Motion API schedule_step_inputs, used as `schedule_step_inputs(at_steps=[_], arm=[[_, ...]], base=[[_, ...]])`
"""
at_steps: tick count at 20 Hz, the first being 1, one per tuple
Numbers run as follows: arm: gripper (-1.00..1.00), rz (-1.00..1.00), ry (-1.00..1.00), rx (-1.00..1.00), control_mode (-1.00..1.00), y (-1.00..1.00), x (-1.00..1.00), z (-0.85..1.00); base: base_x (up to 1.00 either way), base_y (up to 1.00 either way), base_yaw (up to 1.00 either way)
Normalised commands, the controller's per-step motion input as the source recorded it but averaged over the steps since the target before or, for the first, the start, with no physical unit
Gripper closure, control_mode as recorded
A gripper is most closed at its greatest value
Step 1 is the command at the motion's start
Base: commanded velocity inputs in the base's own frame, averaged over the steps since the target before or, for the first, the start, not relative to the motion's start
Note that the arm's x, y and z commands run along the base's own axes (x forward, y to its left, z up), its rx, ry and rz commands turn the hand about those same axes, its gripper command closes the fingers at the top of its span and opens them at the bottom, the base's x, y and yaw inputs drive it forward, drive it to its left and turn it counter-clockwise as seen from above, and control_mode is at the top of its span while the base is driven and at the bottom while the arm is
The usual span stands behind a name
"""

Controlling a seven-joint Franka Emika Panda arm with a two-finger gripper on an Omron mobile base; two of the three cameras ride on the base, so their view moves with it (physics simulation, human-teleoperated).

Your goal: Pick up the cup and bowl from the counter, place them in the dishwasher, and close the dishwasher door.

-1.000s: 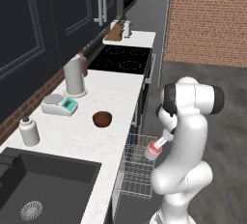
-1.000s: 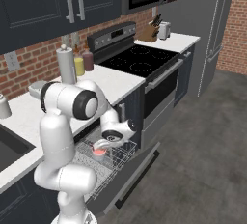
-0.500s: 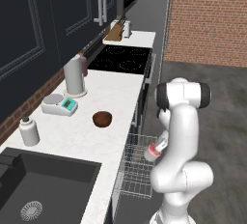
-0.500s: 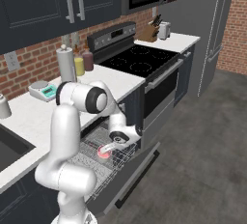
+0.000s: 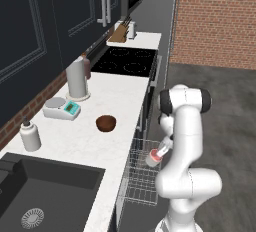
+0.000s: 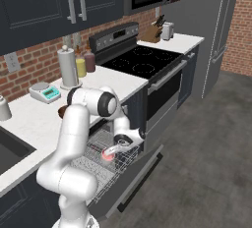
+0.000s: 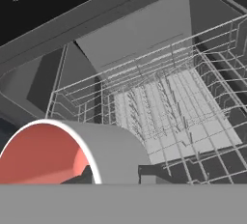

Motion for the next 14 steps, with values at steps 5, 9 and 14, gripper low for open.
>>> schedule_step_inputs(at_steps=[5,9,14], arm=[[1.00,0.00,0.00,0.00,-1.00,0.29,0.08,-0.61],[1.00,0.00,0.00,0.00,-1.00,0.21,0.07,-0.52],[1.00,0.00,0.00,0.00,-1.00,0.01,0.06,-0.49]], base=[[0.00,0.00,0.00],[0.00,0.00,0.00],[0.00,0.00,0.00]])
